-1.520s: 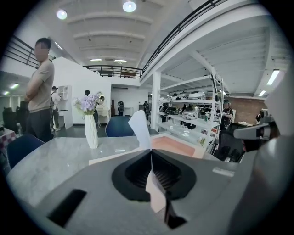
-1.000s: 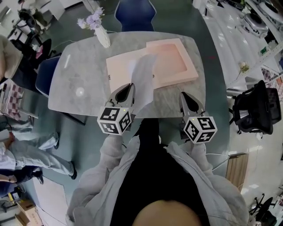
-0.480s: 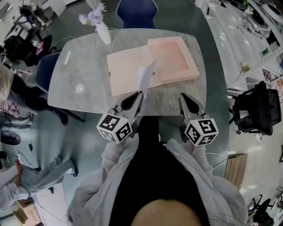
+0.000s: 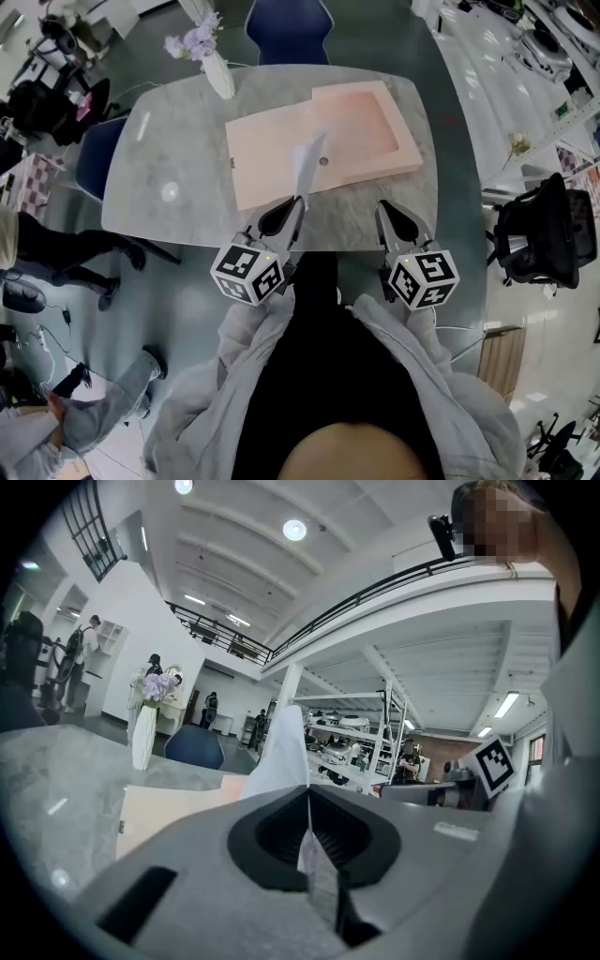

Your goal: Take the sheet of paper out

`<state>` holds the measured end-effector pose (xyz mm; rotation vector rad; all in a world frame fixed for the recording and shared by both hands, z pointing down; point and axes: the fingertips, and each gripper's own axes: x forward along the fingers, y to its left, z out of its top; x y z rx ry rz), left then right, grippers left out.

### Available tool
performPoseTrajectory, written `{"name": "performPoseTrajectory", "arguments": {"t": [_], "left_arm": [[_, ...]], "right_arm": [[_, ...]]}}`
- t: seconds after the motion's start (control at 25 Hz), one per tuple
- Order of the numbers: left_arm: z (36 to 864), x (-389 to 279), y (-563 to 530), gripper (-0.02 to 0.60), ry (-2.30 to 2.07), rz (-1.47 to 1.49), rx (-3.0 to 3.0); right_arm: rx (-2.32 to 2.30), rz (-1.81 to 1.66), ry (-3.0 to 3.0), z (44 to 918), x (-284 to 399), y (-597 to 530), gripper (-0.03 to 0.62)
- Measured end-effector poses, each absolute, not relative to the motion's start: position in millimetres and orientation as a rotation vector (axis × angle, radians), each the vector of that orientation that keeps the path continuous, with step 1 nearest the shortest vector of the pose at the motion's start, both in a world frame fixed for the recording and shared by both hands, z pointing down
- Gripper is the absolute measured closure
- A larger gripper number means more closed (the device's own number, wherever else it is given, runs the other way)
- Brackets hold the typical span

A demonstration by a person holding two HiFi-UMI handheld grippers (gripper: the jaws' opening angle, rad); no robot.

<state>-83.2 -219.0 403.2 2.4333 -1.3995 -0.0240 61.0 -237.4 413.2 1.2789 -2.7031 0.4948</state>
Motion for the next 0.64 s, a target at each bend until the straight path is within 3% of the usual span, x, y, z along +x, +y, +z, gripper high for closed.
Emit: {"name": "performPoseTrajectory", "arguments": {"t": [0.64], "left_arm": [[412.5, -90.2, -223.8, 0.578, -1.435, 0.022, 2.421]], "right_arm": [[1.268, 0.516, -2.694, 420.6, 55.5, -240.3, 0.585]]}}
